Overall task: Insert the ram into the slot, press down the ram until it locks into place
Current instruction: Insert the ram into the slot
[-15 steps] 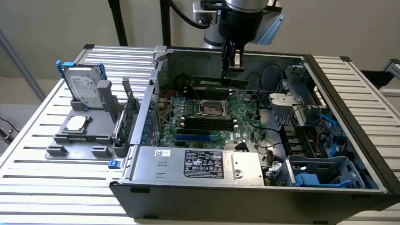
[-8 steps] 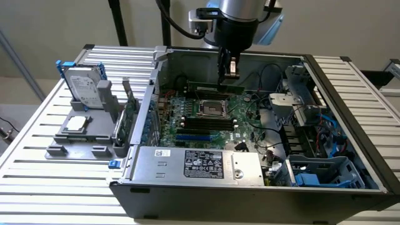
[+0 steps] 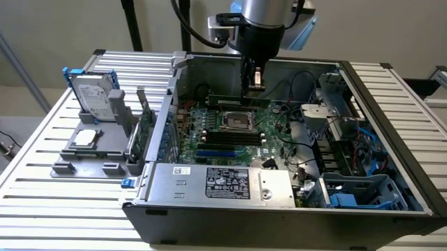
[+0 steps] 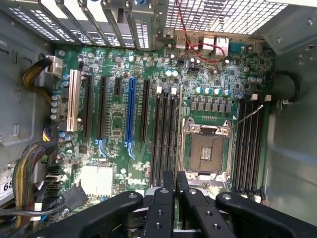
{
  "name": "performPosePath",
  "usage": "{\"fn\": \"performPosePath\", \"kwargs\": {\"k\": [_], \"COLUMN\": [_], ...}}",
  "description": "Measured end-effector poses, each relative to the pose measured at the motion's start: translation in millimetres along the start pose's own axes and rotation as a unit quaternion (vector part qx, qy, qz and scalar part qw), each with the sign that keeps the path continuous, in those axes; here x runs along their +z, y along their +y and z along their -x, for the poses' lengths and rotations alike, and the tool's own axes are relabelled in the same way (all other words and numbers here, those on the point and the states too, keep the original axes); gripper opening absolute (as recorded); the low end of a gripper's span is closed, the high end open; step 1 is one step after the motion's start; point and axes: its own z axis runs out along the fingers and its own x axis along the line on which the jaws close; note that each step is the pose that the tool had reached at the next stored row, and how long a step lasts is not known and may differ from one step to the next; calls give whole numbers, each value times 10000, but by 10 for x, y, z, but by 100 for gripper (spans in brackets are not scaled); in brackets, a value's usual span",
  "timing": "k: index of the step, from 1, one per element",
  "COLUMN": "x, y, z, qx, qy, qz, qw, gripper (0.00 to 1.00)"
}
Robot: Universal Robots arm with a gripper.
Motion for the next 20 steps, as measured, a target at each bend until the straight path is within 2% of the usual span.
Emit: {"fn": "performPosePath", "kwargs": {"k": [3, 4, 10, 17, 20], "x": [15, 24, 102, 230, 285], "y": [1, 2, 11, 50, 58], "z": [-1, -2, -55, -80, -81], "qx": [-59, -69, -73, -74, -74], "qy": [33, 37, 40, 42, 43], "qz": [2, -11, -67, -75, -90], "qw": [10000, 10000, 9999, 9999, 9999], "gripper": [14, 14, 14, 14, 14]}}
